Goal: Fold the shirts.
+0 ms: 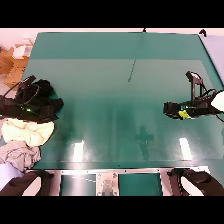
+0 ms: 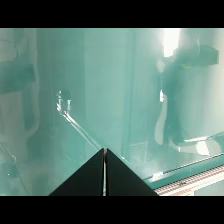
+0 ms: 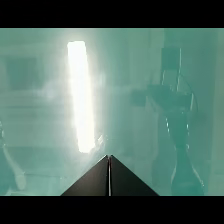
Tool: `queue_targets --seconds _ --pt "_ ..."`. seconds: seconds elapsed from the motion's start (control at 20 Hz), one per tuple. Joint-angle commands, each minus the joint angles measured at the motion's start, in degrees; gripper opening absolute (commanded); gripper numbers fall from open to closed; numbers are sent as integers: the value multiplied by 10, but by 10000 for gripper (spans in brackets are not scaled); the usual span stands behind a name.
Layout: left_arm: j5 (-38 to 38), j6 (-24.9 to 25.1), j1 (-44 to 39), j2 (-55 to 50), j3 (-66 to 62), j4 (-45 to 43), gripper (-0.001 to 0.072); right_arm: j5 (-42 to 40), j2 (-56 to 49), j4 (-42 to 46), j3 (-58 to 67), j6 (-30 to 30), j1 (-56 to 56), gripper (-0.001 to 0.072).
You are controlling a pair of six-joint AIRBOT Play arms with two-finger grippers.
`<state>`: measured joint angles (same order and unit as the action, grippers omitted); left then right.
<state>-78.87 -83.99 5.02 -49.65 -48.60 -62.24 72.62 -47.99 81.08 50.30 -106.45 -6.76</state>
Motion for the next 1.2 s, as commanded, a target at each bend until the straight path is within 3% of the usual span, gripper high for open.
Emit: queue_targets --seconds 0.0,0.6,0.75,0.85,0.9,0.95,1.0,1.05,1.15 --pt "0 0 0 0 1 -1 33 -1 0 0 -2 0 0 17" --pt "1 0 0 0 0 2 33 -2 -1 0 -4 0 0 17" --pt "64 0 0 0 0 12 33 -7 -1 0 -4 0 0 17" --pt "150 0 0 0 -10 -48 34 -23 -1 0 -4 0 0 17" --pt "202 0 1 0 -21 -110 70 -38 -2 0 -4 0 0 17" --pt "265 -5 1 -2 -33 -176 542 -57 -2 0 -4 0 0 74" --pt "320 -28 1 -10 -43 -238 715 -77 -3 1 -4 0 0 257" --pt "355 -30 1 -28 -59 -299 720 -95 -6 1 -4 0 0 387" --pt "358 -29 10 -97 -88 -363 720 -116 -16 2 -4 0 1 431"
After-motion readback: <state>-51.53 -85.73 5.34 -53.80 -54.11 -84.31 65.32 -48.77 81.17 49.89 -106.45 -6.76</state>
